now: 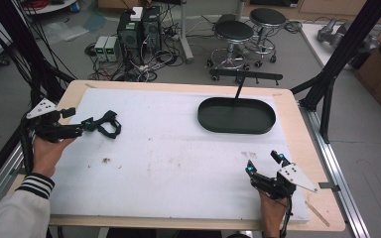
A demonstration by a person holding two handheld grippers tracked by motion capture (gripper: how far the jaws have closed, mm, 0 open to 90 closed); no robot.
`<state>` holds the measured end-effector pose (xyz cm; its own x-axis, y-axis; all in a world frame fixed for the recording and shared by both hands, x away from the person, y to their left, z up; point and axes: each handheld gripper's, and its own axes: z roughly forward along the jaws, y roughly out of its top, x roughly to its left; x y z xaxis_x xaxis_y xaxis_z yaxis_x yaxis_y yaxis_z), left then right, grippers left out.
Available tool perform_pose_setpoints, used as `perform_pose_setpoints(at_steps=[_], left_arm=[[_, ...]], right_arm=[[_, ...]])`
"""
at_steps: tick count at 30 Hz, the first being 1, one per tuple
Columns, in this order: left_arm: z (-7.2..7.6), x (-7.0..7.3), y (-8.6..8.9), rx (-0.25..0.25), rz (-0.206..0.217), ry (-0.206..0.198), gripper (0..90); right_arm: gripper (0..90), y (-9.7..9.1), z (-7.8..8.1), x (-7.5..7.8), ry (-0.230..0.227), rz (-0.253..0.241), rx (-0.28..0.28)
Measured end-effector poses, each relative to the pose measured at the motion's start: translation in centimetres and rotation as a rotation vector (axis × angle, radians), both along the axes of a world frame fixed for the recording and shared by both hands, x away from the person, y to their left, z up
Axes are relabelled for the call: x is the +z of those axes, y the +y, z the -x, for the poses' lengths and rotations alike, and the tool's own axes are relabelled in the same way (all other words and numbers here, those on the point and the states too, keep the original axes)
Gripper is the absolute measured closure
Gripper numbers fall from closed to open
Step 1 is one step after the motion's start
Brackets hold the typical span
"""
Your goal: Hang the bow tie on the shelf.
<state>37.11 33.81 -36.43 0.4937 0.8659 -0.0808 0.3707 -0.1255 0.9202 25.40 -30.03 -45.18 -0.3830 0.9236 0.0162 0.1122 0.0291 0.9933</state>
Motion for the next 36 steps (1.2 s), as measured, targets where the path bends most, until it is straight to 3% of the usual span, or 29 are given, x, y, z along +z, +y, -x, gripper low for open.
perform_pose_setpoints(at_steps=[3, 6, 10, 14, 18, 22, 25, 28, 32, 36], left_arm=[[-0.8, 0.2, 0.2, 0.023, -0.002, 0.042, 14.2], [-1.6, 0.6, 0.1, 0.024, -0.045, 0.083, 14.2], [-2.3, 0.8, 0.0, 0.020, -0.067, 0.117, 14.2], [-3.7, 0.2, -0.7, 0.009, -0.127, 0.172, 14.2], [-5.0, -0.3, -1.3, 0.004, -0.139, 0.209, 14.7], [-6.3, 0.3, -1.5, -0.027, -0.219, 0.241, 17.4], [-7.2, 1.0, -1.4, -0.044, -0.206, 0.272, 18.2], [-7.7, 0.4, -1.2, -0.034, -0.196, 0.294, 18.6], [-8.4, -0.8, -1.4, -0.021, -0.283, 0.351, 18.8], [-8.8, -1.3, -1.9, -0.028, -0.295, 0.355, 20.1]], right_arm=[[8.2, 0.0, 0.0, 0.0, 0.003, -0.002, -0.001], [8.3, 0.0, 0.0, 0.0, -0.001, 0.000, 0.001], [8.3, 0.0, 0.0, 0.0, -0.006, 0.002, 0.000], [8.2, 0.0, 0.0, 0.0, 0.001, -0.003, 0.003], [8.3, 0.0, 0.0, 0.0, 0.001, -0.002, 0.004], [8.3, 0.0, 0.0, 0.0, 0.004, -0.002, 0.002], [8.2, 0.0, 0.0, 0.0, 0.007, -0.004, 0.004], [8.2, -0.1, -0.1, 0.0, 0.008, -0.002, 0.006], [8.2, 0.0, 0.0, 0.0, 0.007, -0.002, 0.006], [8.2, 0.0, 0.0, 0.0, 0.006, -0.002, 0.007]])
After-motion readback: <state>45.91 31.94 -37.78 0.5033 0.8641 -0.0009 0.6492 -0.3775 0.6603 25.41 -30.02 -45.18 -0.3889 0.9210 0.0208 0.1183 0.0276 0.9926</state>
